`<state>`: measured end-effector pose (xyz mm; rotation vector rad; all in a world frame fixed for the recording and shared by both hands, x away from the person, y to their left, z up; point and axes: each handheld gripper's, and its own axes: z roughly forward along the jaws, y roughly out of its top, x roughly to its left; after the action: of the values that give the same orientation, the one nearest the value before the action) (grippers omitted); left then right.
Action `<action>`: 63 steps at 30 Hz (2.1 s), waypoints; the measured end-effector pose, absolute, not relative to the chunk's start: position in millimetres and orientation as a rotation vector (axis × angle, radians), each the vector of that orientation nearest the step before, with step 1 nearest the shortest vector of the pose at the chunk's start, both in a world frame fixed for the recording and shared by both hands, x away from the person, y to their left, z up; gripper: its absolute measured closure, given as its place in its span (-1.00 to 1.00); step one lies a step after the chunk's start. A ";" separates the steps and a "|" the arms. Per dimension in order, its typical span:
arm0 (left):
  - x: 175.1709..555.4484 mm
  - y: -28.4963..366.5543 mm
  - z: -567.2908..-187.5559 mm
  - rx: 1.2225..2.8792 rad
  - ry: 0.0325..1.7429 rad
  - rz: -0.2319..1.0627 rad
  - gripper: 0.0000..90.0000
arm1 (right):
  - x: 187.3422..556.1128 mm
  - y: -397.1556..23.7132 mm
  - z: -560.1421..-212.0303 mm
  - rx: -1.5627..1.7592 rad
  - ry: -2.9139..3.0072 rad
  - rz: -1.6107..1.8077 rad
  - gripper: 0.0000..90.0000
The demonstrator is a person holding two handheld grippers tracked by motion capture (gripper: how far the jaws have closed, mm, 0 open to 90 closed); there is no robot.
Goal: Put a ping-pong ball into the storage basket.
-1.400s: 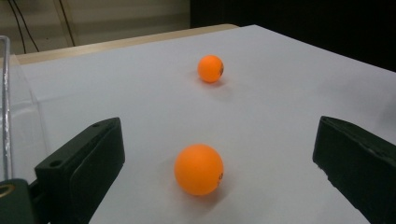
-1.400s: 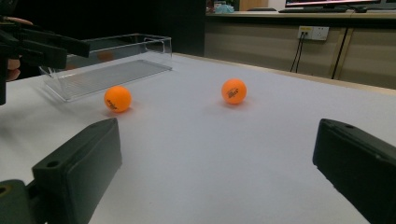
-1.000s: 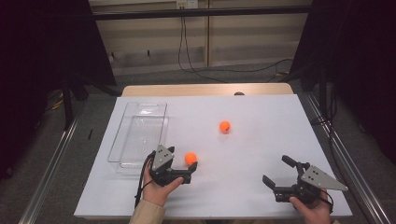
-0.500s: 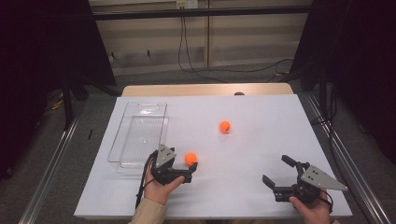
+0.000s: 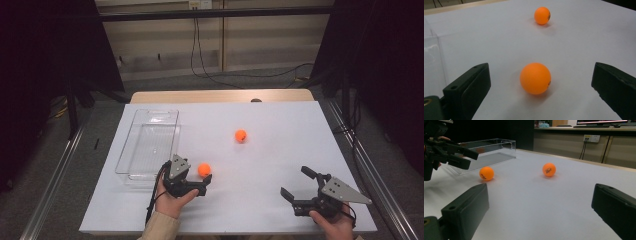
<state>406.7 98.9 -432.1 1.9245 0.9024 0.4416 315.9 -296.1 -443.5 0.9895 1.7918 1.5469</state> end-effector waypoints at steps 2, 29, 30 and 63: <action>406.6 98.6 -431.6 1.926 0.906 0.447 -0.95 | 315.5 -296.1 -443.2 0.995 1.793 1.548 -0.99; 412.7 79.6 -431.3 1.983 0.934 0.437 -0.76 | 315.9 -295.8 -442.9 0.987 1.796 1.551 -0.99; 412.9 79.4 -431.2 1.995 0.930 0.433 -0.70 | 315.9 -295.9 -442.9 0.986 1.796 1.552 -0.99; 426.4 79.2 -444.3 2.042 1.018 0.393 -0.24 | 316.3 -295.9 -442.8 0.988 1.795 1.556 -0.99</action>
<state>426.4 79.2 -444.3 2.0422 1.0182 0.3926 316.3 -295.9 -442.8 0.9885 1.7953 1.5555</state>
